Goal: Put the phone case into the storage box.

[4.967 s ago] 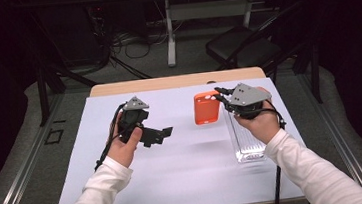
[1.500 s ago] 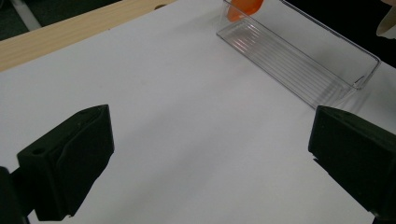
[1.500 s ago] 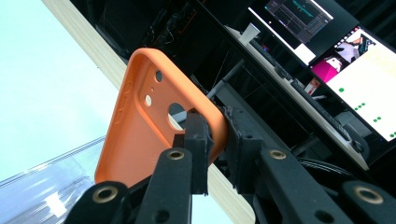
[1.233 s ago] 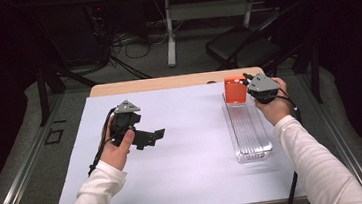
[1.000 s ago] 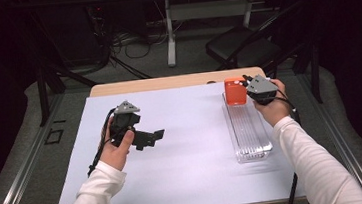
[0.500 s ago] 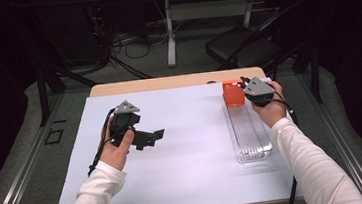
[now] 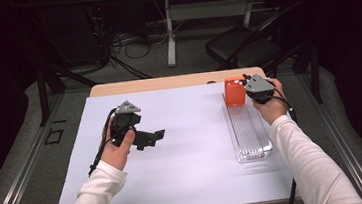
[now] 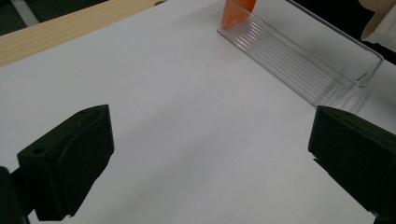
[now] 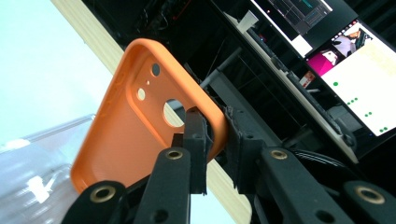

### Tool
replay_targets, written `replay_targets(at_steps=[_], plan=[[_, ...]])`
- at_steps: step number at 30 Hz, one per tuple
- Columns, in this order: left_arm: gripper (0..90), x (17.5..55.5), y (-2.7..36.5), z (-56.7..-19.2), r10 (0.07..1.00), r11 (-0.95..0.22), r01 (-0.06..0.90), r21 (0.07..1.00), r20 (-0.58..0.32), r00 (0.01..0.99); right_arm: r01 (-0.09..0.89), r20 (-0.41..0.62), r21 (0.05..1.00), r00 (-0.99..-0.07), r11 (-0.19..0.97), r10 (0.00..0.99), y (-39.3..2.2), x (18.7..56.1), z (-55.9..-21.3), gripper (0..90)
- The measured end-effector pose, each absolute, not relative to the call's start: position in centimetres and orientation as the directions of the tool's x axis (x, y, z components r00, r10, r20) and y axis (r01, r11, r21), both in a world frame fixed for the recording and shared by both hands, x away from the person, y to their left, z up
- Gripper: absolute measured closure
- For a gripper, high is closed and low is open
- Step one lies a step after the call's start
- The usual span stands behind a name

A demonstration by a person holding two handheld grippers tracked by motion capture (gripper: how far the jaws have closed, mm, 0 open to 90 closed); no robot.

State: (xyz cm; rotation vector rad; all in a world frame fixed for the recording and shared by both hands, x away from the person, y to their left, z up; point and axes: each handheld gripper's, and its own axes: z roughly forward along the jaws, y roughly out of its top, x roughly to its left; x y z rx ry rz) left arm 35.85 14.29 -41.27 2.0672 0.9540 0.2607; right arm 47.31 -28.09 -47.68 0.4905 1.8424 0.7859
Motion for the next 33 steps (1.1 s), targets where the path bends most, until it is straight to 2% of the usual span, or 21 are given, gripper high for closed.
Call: replay_targets(at_steps=[16, 33], plan=[[0.5, 35.8, 14.5, -41.3, 0.709, -0.378, 0.543, 0.749, -0.143, 0.691, -0.001, -0.674, 0.688, -0.372, 0.726, 0.638, -28.5, 48.4, -47.8, 78.0], [0.5, 35.8, 14.6, -41.4, 0.714, -0.377, 0.548, 0.746, -0.143, 0.685, 0.029, -0.629, 0.727, -0.370, 0.686, 0.684, -29.1, 48.7, -47.9, 74.6]])
